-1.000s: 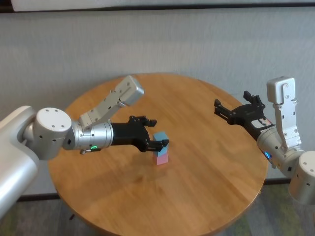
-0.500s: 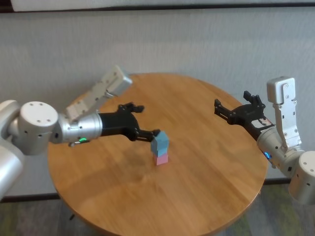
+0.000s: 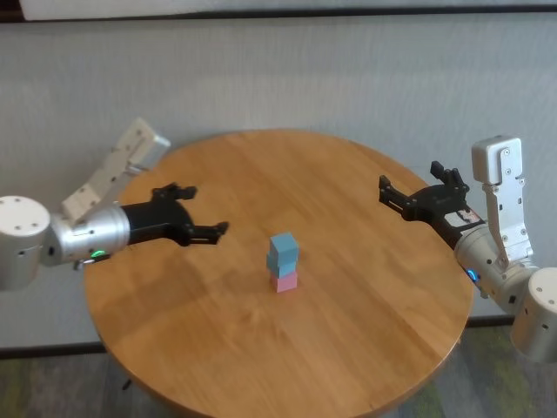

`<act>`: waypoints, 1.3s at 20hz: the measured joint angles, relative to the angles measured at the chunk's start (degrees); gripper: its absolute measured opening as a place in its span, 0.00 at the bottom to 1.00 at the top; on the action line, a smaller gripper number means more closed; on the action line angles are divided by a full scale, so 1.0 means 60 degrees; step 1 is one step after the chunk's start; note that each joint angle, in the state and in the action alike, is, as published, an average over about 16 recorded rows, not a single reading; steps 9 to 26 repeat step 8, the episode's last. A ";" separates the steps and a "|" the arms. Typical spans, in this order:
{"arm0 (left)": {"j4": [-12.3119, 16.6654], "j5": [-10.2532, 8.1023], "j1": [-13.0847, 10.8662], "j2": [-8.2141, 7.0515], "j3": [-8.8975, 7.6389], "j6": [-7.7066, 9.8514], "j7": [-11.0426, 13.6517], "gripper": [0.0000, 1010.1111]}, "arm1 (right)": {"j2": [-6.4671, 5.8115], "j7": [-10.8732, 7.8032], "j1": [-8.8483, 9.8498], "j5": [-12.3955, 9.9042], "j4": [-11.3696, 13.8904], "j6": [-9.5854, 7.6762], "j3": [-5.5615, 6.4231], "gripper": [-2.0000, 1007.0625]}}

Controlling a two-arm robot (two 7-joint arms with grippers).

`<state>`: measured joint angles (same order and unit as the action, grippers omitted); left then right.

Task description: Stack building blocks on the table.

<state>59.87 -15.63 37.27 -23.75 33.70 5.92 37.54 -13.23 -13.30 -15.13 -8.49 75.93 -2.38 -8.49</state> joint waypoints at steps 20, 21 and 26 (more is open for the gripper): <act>-0.0340 -0.0066 -0.0167 -0.0135 -0.0309 -0.0181 -0.0184 0.99 | 0.0000 0.0000 0.0000 0.0000 0.0000 0.0000 0.0000 1.00; -0.0340 -0.0066 -0.0167 -0.0135 -0.0309 -0.0181 -0.0184 0.99 | 0.0000 0.0000 0.0000 0.0000 0.0000 0.0000 0.0000 1.00; -0.0340 -0.0066 -0.0167 -0.0135 -0.0309 -0.0181 -0.0184 0.99 | 0.0000 0.0000 0.0000 0.0000 0.0000 0.0000 0.0000 1.00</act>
